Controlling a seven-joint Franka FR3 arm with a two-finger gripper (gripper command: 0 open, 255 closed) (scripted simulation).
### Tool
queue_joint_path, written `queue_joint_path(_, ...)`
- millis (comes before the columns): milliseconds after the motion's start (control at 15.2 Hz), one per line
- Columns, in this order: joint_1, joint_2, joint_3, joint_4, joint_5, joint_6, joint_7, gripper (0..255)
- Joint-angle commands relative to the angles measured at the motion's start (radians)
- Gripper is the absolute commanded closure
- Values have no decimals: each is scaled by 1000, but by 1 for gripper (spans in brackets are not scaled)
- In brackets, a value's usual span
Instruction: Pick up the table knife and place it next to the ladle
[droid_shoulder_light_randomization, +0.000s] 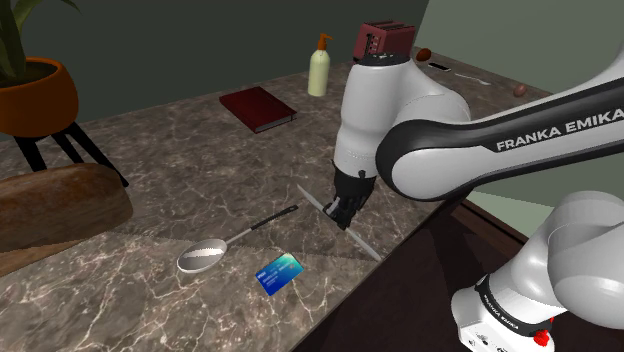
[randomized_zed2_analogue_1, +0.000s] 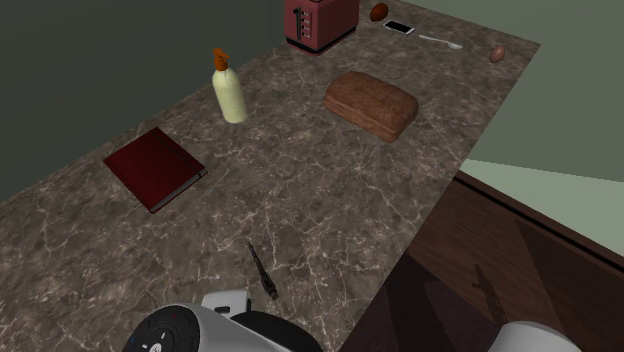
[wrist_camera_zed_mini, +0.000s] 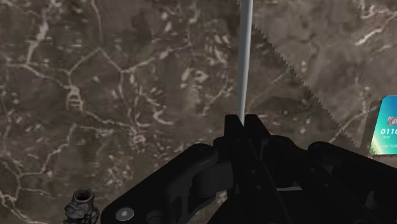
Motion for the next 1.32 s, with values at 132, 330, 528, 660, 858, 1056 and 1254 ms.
queue_joint_path(132,0,0,0,0,0,0,0,0)
queue_joint_path(330,0,0,0,0,0,0,0,0)
queue_joint_path(528,0,-19,-6,20,0,-39,-2,0)
queue_joint_path(660,-1,-52,-17,64,-3,-116,-4,0)
queue_joint_path(858,-1,-63,-22,83,-4,-146,-5,0)
queue_joint_path(1056,-1,-63,-22,83,-4,-146,-5,0)
queue_joint_path(1254,-1,-63,-22,83,-4,-146,-5,0)
